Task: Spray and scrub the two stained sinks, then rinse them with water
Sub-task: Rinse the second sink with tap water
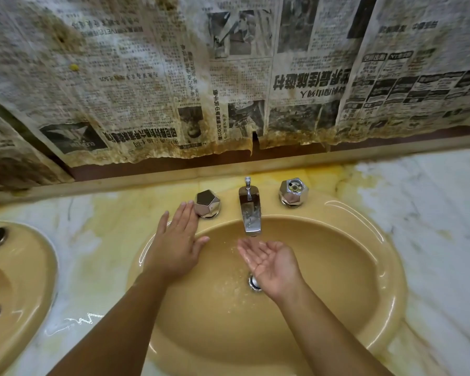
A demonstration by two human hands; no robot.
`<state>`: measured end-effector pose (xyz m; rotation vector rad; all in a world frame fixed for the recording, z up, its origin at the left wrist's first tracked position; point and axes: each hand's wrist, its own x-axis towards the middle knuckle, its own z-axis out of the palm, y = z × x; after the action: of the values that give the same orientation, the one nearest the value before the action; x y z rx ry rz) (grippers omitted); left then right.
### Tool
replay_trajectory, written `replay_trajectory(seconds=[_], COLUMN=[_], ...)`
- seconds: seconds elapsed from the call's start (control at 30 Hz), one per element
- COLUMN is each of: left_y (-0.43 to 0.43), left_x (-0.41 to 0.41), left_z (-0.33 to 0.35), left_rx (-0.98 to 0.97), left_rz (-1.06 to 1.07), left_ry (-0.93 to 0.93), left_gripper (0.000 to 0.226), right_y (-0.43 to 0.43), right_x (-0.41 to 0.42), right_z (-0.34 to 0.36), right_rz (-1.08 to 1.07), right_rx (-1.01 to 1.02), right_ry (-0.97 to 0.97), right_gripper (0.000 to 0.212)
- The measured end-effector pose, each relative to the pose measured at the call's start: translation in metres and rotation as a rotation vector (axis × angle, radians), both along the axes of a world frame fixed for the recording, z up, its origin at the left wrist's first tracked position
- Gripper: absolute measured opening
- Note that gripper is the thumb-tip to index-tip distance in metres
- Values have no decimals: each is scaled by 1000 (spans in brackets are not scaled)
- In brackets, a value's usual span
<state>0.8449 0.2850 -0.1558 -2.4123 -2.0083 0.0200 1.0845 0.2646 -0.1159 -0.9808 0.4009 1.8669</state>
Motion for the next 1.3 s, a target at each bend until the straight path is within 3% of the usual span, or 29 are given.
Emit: replay_trajectory(seconds=[0.13,0.23,0.37,0.57,0.6,0.7,0.83,0.97,1.1,1.3], left_y=[0,0,1,0,0,-1,0,1,1,1], left_x=[-1,-2,-1,-1,0,0,-2,-2,-2,-2], left_z=[0,-1,0,3,4,5,3,1,1,2], left_rx=[13,10,6,1,-4,-5,0,-6,7,3], left_rz=[-8,-15,-22,-29,-30,-35,-36,-33,-24,-30], left_ry=[-34,-33,-33,-21,-10,-1,-26,-20,-27,-23], left_gripper=[79,79,79,79,79,79,80,80,80,79], right_y=[-3,12,63,28,14,-13,-3,7,-10,-4], right_x=[14,39,55,43,36,17,12,7,-13,-12], right_z=[26,54,88,46,31,3,20,49,37,38], right_rz=[66,-21,-87,105,154,213,-49,-183,-6,-138], right_rx=[8,113,362,279,224,26,-6,138,10,81], right_ry=[-26,-145,-412,-910,-876,-531,-294,-315,-372,-277], right_gripper=[35,38,36,32,33,42,49,46,48,44])
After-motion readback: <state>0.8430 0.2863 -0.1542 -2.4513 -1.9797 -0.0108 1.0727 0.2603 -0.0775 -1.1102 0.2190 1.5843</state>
